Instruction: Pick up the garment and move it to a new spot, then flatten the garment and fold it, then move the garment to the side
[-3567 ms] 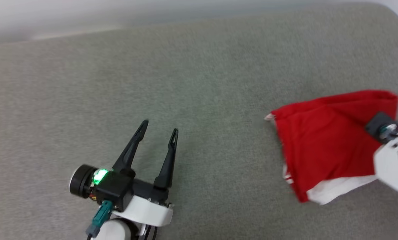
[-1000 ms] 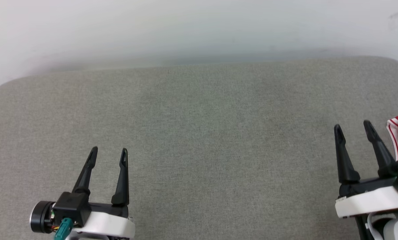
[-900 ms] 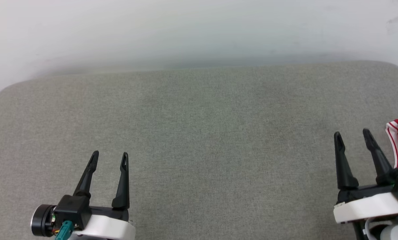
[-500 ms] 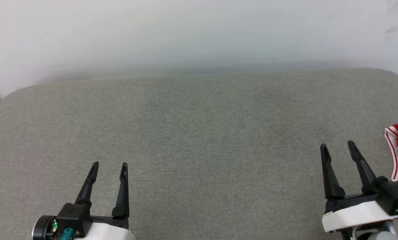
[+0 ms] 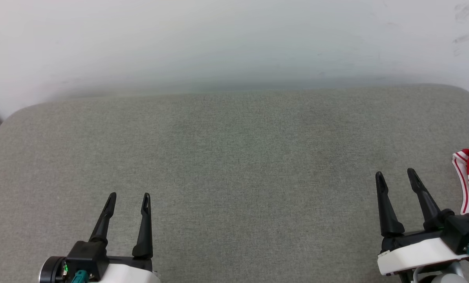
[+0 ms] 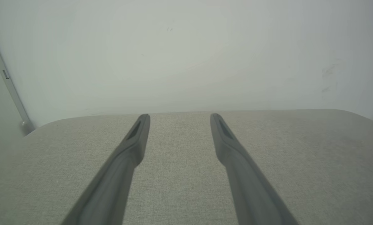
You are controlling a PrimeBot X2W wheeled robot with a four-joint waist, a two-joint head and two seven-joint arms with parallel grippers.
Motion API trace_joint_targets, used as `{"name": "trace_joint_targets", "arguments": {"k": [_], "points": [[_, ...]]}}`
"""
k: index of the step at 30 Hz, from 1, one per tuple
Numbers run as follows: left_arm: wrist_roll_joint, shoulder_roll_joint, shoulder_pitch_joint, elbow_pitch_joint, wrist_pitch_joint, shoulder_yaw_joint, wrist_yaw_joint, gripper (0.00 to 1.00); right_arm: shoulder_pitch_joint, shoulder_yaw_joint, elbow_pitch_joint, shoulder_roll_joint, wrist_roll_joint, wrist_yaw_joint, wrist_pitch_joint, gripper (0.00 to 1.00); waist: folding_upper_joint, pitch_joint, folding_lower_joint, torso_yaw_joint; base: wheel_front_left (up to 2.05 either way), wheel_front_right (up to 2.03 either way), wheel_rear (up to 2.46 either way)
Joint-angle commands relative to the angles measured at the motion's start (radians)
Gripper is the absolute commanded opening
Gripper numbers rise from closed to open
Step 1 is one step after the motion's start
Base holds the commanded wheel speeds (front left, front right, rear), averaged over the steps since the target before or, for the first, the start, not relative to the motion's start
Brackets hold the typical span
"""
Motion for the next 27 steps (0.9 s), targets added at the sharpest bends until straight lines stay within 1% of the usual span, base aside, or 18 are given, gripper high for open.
{"name": "trace_joint_targets", "arguments": {"k": [1, 6, 8, 9, 12, 27], "points": [[0.004, -0.002, 0.012, -0.001, -0.002, 0.0, 0.004, 1.0, 0.009, 0.002, 0.002, -0.005, 0.01, 0.0, -0.005, 1.0, 0.0, -0.001, 0.0, 0.0, 0.0, 0.0, 0.0], [0.005, -0.002, 0.012, -0.013, -0.002, -0.007, -0.004, 1.0, 0.013, 0.009, -0.001, -0.009, 0.011, 0.0, -0.005, 1.0, 0.0, -0.006, 0.0, 0.001, 0.0, 0.0, 0.0], [0.007, -0.002, 0.012, -0.027, -0.002, -0.004, 0.001, 1.0, 0.013, 0.012, -0.003, -0.009, 0.011, 0.0, -0.005, 1.0, 0.0, -0.005, 0.0, 0.001, 0.0, 0.0, 0.0], [0.0, -0.001, 0.008, -0.019, 0.0, -0.007, -0.001, 0.0, 0.004, 0.01, 0.001, -0.003, 0.008, 0.0, 0.0, 0.0, 0.0, -0.005, 0.0, 0.001, 0.0, 0.0, 0.0], [-0.012, -0.002, 0.018, 0.006, 0.002, -0.011, -0.001, 0.0, 0.015, 0.012, 0.026, 0.001, 0.017, 0.0, 0.005, 0.0, 0.0, -0.005, 0.0, 0.001, 0.0, 0.0, 0.0], [-0.331, 0.014, -0.025, 0.058, 0.061, -0.005, -0.012, 0.0, -0.007, -0.007, 0.054, 0.003, 0.311, 0.0, 0.072, 0.0, 0.0, -0.007, 0.0, 0.0, 0.0, 0.0, 0.0]]}}
